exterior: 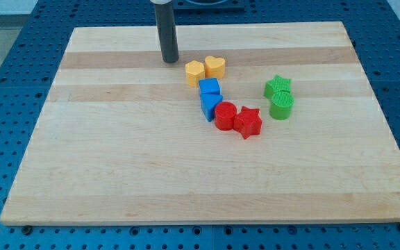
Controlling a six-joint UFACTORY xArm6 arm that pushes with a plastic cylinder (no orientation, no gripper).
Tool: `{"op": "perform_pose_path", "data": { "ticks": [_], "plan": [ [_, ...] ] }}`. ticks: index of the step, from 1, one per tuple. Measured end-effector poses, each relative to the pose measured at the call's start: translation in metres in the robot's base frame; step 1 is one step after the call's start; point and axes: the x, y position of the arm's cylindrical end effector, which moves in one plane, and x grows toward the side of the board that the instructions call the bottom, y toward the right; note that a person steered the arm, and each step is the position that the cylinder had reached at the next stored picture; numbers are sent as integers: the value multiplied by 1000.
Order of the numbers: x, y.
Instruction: Separate the yellow blocks
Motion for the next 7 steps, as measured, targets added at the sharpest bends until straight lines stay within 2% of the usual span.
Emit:
{"op": "perform_pose_path", "data": {
  "ticks": [1,2,4,5,7],
  "plan": [
    [4,20],
    [30,28],
    [54,33],
    [55,37],
    [26,50]
  ]
}}
